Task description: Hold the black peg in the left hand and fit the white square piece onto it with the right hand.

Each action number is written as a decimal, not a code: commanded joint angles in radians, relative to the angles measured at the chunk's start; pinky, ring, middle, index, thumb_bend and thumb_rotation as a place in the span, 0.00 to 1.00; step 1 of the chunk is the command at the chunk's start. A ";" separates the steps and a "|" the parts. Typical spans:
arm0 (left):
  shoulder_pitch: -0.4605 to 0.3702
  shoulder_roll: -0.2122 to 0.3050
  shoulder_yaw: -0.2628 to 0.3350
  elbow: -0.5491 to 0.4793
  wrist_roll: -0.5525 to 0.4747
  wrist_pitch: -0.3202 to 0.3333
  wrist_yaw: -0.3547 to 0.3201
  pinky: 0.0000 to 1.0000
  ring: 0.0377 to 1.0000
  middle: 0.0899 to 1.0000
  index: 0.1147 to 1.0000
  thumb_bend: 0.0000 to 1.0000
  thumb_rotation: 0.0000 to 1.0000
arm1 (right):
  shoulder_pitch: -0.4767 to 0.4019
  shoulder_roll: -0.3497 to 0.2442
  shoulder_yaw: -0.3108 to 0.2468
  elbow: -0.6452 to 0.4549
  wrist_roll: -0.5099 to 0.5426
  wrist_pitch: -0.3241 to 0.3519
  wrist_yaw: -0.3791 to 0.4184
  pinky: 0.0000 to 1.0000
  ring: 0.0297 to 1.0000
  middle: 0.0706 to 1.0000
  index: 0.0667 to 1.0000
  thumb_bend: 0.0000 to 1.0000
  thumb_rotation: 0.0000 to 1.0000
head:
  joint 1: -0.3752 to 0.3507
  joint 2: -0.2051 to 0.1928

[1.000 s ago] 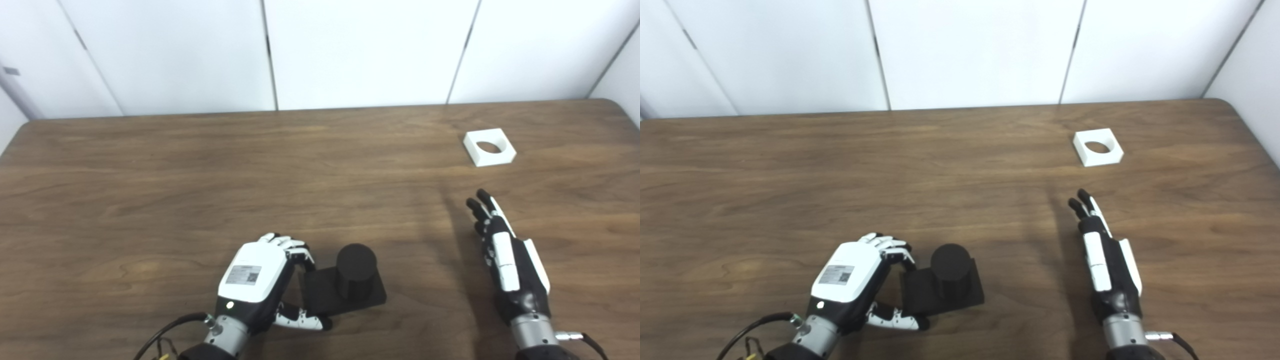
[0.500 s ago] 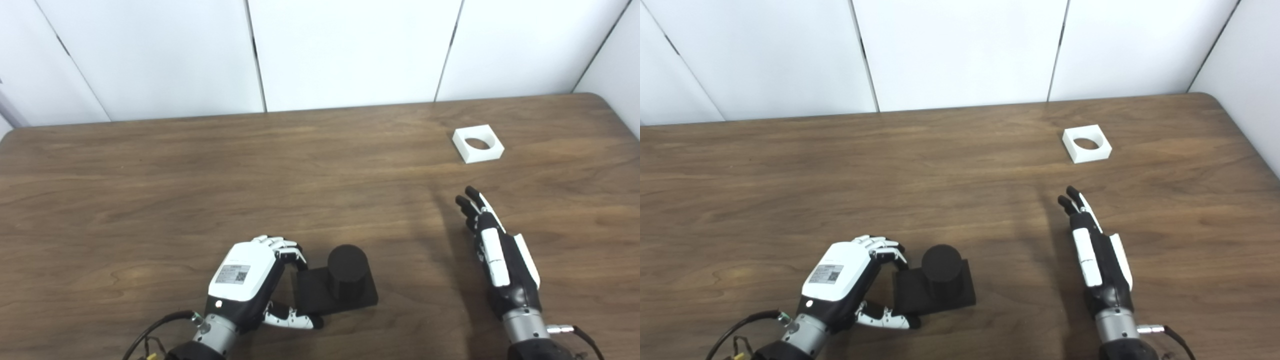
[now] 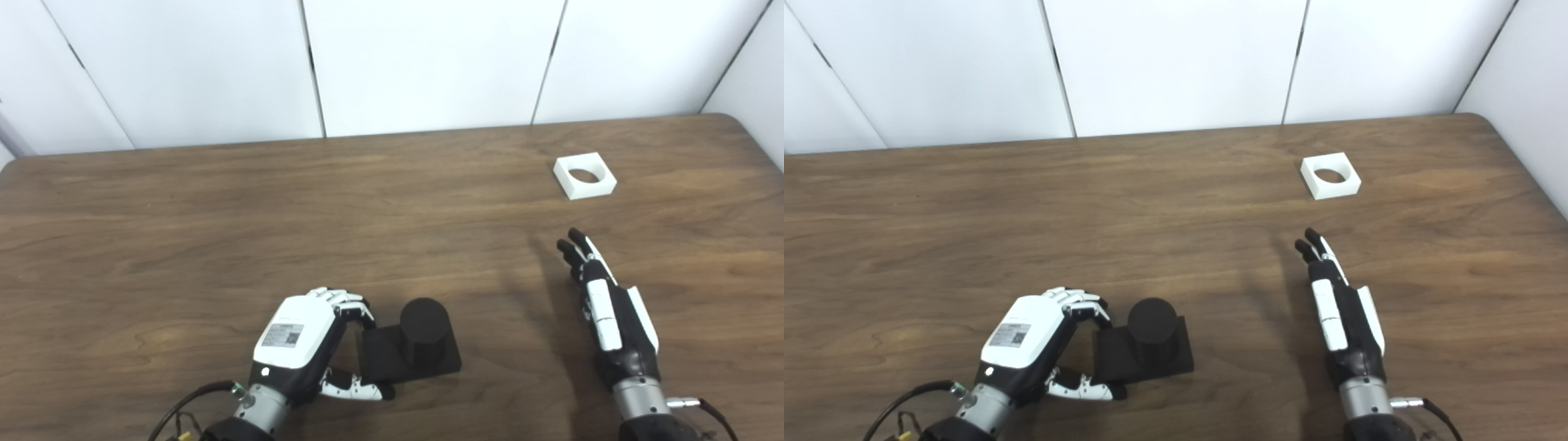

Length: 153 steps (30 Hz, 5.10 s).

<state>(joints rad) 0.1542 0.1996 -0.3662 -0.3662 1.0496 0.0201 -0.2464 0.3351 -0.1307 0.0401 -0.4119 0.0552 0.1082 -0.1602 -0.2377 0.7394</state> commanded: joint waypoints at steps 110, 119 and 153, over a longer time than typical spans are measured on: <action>0.048 0.082 -0.013 0.064 0.012 0.016 0.072 0.84 0.82 0.74 0.42 0.52 0.05 | -1.113 -0.524 0.378 0.805 -0.941 0.257 0.703 0.96 1.00 0.99 0.89 0.92 0.21 | -0.109 -0.137; 0.052 0.082 -0.012 0.057 0.014 0.016 0.069 0.84 0.81 0.74 0.42 0.52 0.05 | -1.110 -0.515 0.414 0.814 -0.971 0.258 0.705 0.97 1.00 0.98 0.86 0.89 0.16 | -0.107 -0.132; 0.050 0.077 -0.015 0.058 0.015 0.019 0.062 0.85 0.82 0.75 0.42 0.52 0.05 | -1.061 -0.524 0.367 0.791 -0.916 0.186 0.623 0.89 0.91 0.82 0.45 0.53 0.13 | -0.098 -0.127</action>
<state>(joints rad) 0.1726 0.2473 -0.3841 -0.3307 1.0148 0.0008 -0.1321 -0.6869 -0.6339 0.4261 0.3902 -0.8673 0.3122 0.4970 -0.3360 0.6105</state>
